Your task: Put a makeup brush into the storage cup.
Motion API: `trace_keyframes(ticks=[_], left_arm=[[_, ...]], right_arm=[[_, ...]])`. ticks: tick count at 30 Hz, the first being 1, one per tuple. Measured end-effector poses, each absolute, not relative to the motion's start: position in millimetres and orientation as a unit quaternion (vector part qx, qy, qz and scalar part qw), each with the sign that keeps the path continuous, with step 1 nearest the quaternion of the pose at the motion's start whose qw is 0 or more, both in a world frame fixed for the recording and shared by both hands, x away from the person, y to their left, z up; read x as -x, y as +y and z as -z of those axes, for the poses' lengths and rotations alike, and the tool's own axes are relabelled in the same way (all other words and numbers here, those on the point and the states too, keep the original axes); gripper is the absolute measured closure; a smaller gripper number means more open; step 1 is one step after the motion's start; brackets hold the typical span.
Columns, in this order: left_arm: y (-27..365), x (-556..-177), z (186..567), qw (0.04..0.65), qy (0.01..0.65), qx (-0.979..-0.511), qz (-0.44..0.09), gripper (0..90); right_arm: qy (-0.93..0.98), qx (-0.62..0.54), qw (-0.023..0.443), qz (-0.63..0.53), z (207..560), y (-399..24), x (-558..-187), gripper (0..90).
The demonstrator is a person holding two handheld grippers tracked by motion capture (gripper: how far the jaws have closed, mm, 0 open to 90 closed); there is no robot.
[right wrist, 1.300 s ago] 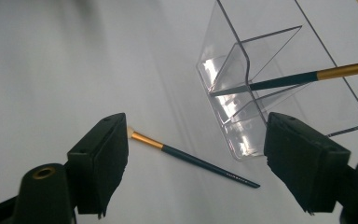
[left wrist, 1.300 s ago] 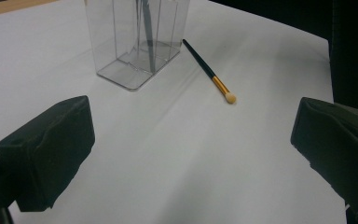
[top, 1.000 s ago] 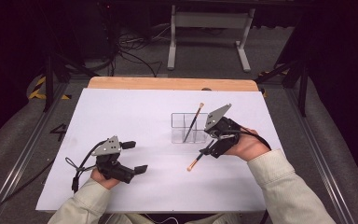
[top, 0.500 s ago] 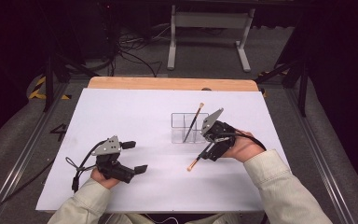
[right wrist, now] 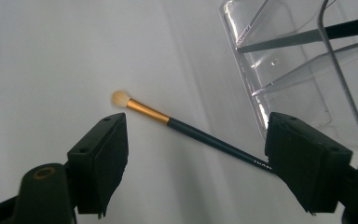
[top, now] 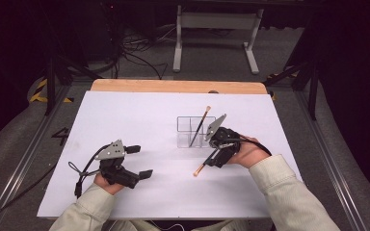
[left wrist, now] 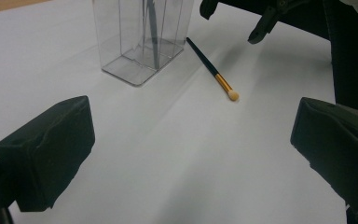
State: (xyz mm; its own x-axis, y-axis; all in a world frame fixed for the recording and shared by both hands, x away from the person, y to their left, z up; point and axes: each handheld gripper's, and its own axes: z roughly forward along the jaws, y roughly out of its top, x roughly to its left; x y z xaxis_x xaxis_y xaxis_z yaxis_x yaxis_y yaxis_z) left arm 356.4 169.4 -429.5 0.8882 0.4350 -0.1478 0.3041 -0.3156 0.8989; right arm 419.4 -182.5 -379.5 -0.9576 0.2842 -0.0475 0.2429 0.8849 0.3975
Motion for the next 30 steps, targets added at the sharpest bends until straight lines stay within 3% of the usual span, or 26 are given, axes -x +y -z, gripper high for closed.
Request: trace_keyframes(ticks=[30], left_arm=[[168.6,-358.0,429.6,0.539,0.227,-0.809,-0.057,0.4]], right_arm=[[0.975,-0.134,0.026,-0.178,407.7,-178.9,-424.4,21.9]])
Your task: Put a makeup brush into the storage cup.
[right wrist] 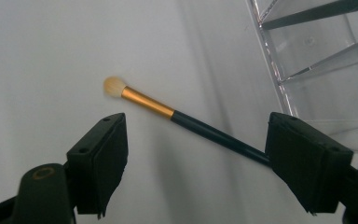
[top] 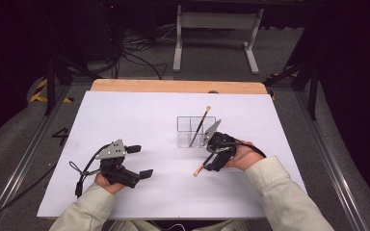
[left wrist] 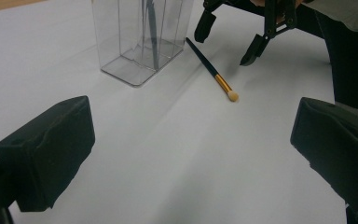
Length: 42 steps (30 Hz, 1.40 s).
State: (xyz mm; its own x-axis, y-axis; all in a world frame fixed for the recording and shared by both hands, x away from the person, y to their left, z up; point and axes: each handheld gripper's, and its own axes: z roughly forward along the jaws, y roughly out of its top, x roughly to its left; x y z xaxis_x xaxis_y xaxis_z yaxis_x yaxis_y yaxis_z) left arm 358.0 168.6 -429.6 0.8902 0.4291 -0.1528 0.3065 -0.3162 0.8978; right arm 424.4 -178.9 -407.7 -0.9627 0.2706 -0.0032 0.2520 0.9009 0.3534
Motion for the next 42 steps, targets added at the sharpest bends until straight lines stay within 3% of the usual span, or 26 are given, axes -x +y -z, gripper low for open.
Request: trace_keyframes(ticks=[31,42], left_arm=[[168.8,-358.3,429.6,0.541,0.225,-0.809,-0.051,0.5],[168.6,-358.4,429.9,0.542,0.228,-0.807,-0.046,0.7]], right_arm=[[0.979,-0.134,0.01,-0.155,424.5,-175.5,-431.1,15.6],[0.981,-0.132,0.006,-0.141,428.7,-175.1,-431.8,18.0]])
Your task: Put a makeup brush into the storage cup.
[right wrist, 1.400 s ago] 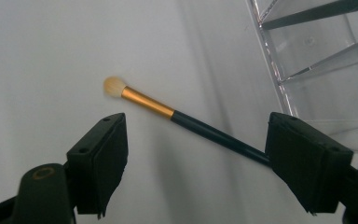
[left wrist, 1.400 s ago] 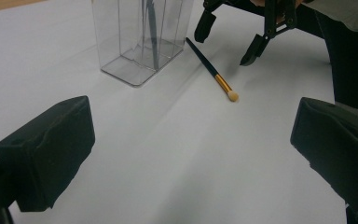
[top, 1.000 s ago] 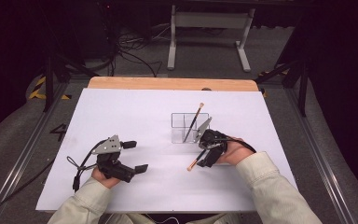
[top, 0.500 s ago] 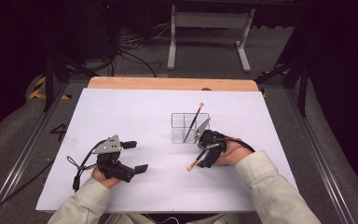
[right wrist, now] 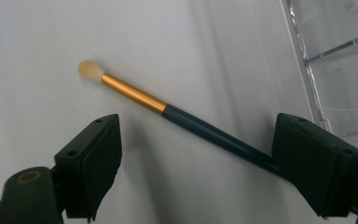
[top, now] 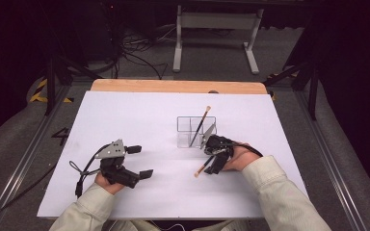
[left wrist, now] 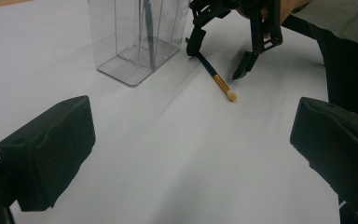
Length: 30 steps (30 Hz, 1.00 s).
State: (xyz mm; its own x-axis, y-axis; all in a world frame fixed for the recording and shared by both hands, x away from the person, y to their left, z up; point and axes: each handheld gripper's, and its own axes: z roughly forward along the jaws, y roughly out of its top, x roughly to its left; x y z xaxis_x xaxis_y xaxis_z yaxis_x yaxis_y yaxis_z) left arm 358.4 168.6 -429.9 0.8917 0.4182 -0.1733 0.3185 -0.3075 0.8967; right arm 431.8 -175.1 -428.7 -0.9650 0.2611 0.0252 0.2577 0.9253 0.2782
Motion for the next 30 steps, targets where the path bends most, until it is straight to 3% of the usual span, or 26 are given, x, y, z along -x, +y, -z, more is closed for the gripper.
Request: trace_keyframes(ticks=[11,22,28,30], left_arm=[[168.2,-358.4,429.9,0.541,0.227,-0.809,-0.046,0.8],[167.0,-358.2,430.1,0.54,0.223,-0.81,-0.049,0.8],[166.7,-358.0,430.2,0.54,0.224,-0.81,-0.046,0.8],[166.6,-358.0,430.3,0.54,0.223,-0.81,-0.046,0.8]], right_arm=[[0.984,-0.125,0.01,-0.129,426.1,-176.6,-429.1,31.6],[0.99,-0.11,0.017,-0.091,420.1,-174.4,-420.9,70.4],[0.991,-0.108,0.015,-0.083,420.1,-171.7,-419.7,82.6],[0.99,-0.111,0.016,-0.08,420.0,-171.0,-419.2,82.8]])
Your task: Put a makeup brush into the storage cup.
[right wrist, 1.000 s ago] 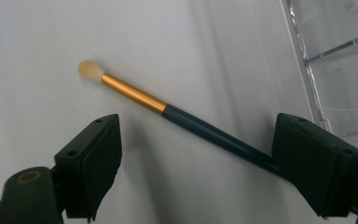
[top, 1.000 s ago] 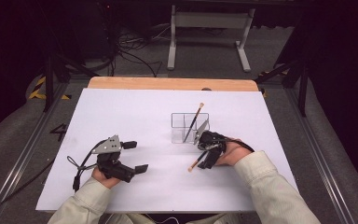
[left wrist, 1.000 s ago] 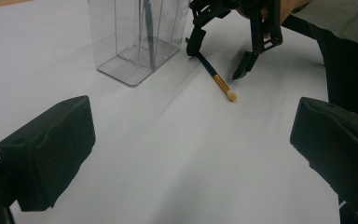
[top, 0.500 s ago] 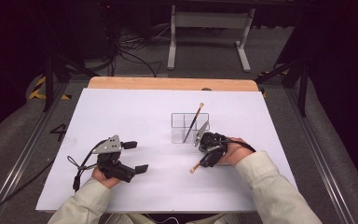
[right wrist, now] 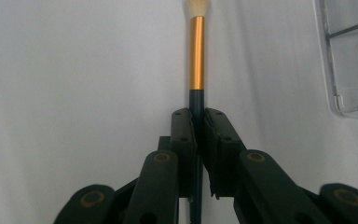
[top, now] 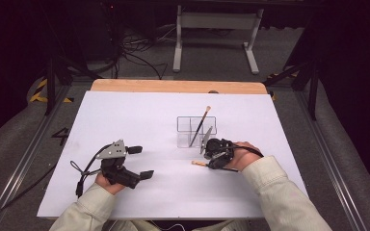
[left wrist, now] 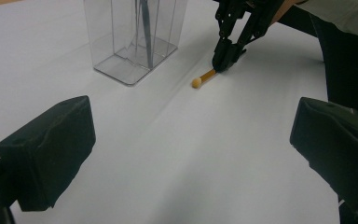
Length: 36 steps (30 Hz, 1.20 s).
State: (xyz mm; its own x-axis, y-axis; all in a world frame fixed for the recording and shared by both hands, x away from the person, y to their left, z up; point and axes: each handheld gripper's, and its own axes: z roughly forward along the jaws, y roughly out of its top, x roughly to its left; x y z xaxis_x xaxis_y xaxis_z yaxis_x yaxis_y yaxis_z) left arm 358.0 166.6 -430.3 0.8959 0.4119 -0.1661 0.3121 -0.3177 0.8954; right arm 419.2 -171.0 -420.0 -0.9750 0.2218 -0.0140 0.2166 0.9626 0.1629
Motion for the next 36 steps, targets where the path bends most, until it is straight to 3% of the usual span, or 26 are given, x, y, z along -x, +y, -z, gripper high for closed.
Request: trace_keyframes(ticks=[14,36], left_arm=[[166.4,-354.5,429.2,0.536,0.218,-0.813,-0.064,0.0],[171.6,-355.2,427.1,0.55,0.215,-0.805,-0.06,0.0]], right_arm=[[0.99,-0.12,0.016,-0.075,417.6,-169.3,-416.4,83.2],[0.978,-0.127,0.058,-0.156,369.2,-177.6,-396.3,83.2]])
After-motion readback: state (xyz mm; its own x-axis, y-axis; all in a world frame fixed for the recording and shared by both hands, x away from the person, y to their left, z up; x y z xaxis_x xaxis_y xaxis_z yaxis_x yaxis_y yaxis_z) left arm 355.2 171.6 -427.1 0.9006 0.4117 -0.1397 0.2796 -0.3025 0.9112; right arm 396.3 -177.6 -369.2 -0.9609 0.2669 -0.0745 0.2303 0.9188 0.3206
